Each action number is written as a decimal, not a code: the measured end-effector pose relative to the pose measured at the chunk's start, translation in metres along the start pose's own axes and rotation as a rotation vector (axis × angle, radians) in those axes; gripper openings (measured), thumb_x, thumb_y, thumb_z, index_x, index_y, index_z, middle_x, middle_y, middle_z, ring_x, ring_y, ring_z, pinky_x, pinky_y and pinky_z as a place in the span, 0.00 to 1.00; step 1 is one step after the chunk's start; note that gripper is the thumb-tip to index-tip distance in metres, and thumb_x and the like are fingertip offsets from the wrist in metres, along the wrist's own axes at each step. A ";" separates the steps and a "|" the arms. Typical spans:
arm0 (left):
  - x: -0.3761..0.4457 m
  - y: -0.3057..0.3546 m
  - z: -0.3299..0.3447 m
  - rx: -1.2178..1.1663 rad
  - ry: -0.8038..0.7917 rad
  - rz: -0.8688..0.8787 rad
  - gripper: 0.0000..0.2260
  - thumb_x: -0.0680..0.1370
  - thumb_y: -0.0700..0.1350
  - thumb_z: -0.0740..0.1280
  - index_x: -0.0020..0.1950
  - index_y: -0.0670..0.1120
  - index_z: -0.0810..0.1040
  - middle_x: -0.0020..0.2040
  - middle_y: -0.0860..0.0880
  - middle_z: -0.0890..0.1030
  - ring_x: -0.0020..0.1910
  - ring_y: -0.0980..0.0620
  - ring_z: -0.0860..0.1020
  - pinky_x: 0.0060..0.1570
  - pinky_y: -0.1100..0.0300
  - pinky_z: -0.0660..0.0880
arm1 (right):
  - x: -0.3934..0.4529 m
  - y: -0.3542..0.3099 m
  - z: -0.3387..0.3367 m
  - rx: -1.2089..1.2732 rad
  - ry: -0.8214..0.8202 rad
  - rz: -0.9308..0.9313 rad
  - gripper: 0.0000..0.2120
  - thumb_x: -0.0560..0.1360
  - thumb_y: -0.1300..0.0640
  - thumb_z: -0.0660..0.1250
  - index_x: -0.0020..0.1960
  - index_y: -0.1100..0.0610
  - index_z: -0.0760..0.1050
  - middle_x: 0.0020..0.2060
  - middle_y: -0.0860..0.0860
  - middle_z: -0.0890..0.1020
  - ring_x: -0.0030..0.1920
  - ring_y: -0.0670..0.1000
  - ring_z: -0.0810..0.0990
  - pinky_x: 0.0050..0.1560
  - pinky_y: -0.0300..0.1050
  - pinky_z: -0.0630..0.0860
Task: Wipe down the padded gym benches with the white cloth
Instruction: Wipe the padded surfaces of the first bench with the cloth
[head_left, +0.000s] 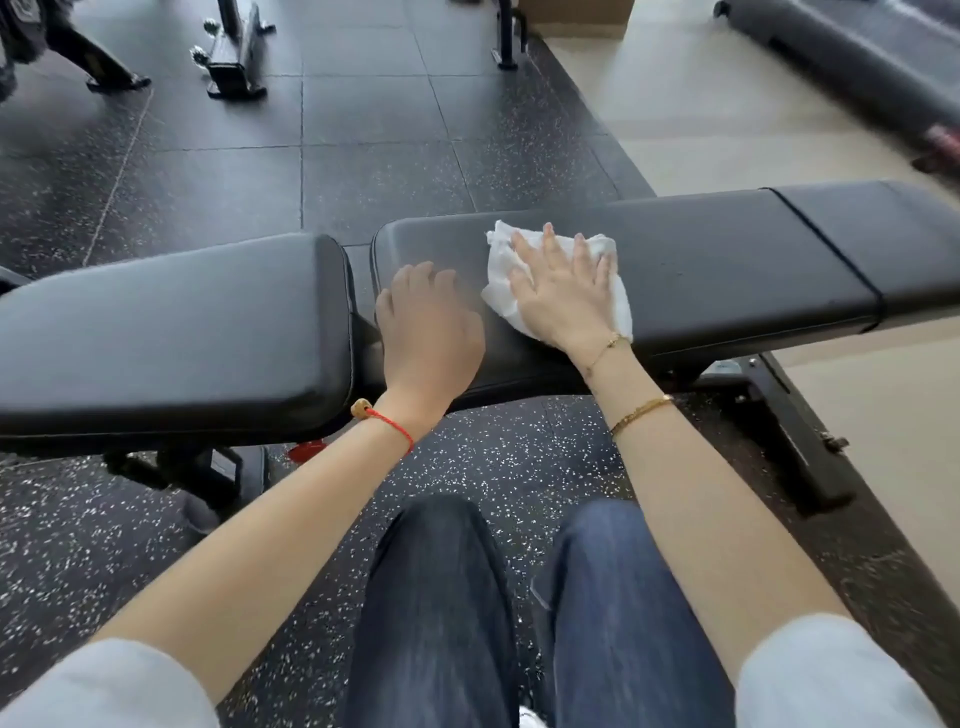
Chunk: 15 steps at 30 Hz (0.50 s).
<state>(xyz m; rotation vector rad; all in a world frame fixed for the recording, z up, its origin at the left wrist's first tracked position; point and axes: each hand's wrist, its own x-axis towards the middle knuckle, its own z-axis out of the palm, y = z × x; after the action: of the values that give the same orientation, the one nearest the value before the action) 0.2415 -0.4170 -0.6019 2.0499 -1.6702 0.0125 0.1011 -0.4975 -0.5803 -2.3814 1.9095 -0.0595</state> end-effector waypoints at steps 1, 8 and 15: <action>0.000 0.000 0.000 0.003 -0.002 -0.002 0.20 0.77 0.48 0.58 0.67 0.45 0.72 0.70 0.44 0.70 0.72 0.43 0.64 0.71 0.46 0.61 | -0.004 -0.004 0.001 0.006 -0.001 -0.034 0.25 0.83 0.43 0.45 0.80 0.39 0.45 0.81 0.49 0.49 0.79 0.60 0.44 0.76 0.64 0.38; 0.001 0.000 0.000 -0.030 0.012 -0.012 0.20 0.76 0.47 0.59 0.67 0.45 0.72 0.69 0.45 0.71 0.72 0.44 0.65 0.71 0.46 0.60 | -0.046 0.036 0.000 0.065 0.066 -0.263 0.24 0.83 0.42 0.48 0.79 0.38 0.51 0.80 0.45 0.53 0.80 0.55 0.46 0.78 0.59 0.40; 0.001 0.005 0.002 -0.024 0.064 -0.027 0.19 0.74 0.46 0.60 0.64 0.45 0.75 0.66 0.45 0.74 0.70 0.45 0.68 0.67 0.48 0.64 | 0.028 0.096 -0.011 0.045 -0.018 -0.245 0.24 0.84 0.45 0.45 0.79 0.39 0.49 0.81 0.48 0.50 0.80 0.56 0.45 0.78 0.60 0.40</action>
<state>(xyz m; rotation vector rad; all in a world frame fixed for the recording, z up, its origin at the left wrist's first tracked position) 0.2369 -0.4196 -0.6013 2.0329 -1.5961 0.0478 0.0128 -0.5460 -0.5789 -2.5621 1.5810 -0.0953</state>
